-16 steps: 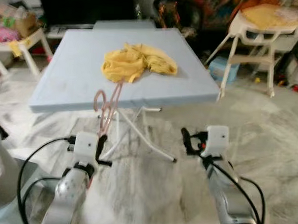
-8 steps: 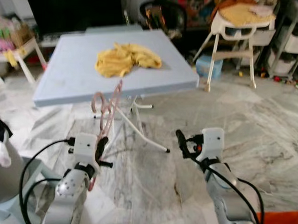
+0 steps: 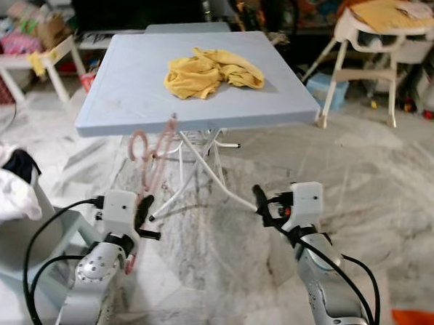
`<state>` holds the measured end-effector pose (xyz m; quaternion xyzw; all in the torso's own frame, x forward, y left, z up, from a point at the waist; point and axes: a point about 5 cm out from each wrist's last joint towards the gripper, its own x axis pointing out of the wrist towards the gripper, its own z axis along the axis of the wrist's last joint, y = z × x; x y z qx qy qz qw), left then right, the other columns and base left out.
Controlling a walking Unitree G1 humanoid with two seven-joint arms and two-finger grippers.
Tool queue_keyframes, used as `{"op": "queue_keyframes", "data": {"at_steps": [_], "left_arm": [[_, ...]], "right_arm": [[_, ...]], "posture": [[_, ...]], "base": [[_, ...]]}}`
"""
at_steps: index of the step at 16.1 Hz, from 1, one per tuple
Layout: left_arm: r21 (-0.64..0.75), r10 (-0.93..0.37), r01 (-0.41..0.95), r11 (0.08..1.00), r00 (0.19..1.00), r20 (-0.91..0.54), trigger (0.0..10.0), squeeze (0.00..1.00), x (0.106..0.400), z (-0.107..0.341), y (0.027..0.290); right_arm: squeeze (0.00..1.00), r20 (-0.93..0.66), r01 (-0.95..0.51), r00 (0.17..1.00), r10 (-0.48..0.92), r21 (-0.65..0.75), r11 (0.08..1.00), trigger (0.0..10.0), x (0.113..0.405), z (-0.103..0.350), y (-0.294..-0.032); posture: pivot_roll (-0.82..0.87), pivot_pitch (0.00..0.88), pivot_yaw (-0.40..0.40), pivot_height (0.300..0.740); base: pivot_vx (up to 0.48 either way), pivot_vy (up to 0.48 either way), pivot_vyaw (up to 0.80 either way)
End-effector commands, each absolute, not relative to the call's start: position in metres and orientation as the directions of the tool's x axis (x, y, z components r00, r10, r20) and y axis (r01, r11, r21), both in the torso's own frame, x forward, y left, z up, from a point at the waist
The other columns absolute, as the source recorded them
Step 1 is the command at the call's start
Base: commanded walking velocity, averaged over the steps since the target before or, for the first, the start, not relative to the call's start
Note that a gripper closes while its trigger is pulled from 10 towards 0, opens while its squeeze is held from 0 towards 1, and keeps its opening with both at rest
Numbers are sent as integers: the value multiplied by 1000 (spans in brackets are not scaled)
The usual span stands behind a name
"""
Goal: Hang hanger
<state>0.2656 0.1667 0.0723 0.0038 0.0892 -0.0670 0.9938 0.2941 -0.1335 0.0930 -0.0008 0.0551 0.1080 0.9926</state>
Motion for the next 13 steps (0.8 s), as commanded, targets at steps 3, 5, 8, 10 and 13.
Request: {"op": "queue_keyframes", "data": {"at_steps": [3,5,8,10,13], "left_arm": [[-5,-152,153,988,974,-169,10000,0,268,75,163],[-4,-156,157,988,973,-170,10000,0,268,74,163],[-7,-158,159,987,972,-171,10000,0,269,74,162],[-5,-155,157,988,973,-172,10000,0,269,73,162],[11,-158,161,987,977,-145,10000,0,271,76,163]], "right_arm": [[0,-104,-197,975,197,19,980,10000,294,95,-139],[0,-94,-196,976,198,27,980,10000,294,97,-139],[0,-93,-190,977,192,29,981,10000,294,97,-139],[0,-94,-189,977,191,30,981,10000,295,97,-140],[0,-88,-188,978,190,26,982,10000,295,99,-139]], "posture": [[-117,0,73,740],[-120,0,73,740],[-122,0,73,740],[-123,0,72,740],[-124,0,68,740]], "base": [[0,474,0],[0,480,0],[0,480,0],[0,480,0],[0,160,0]]}}
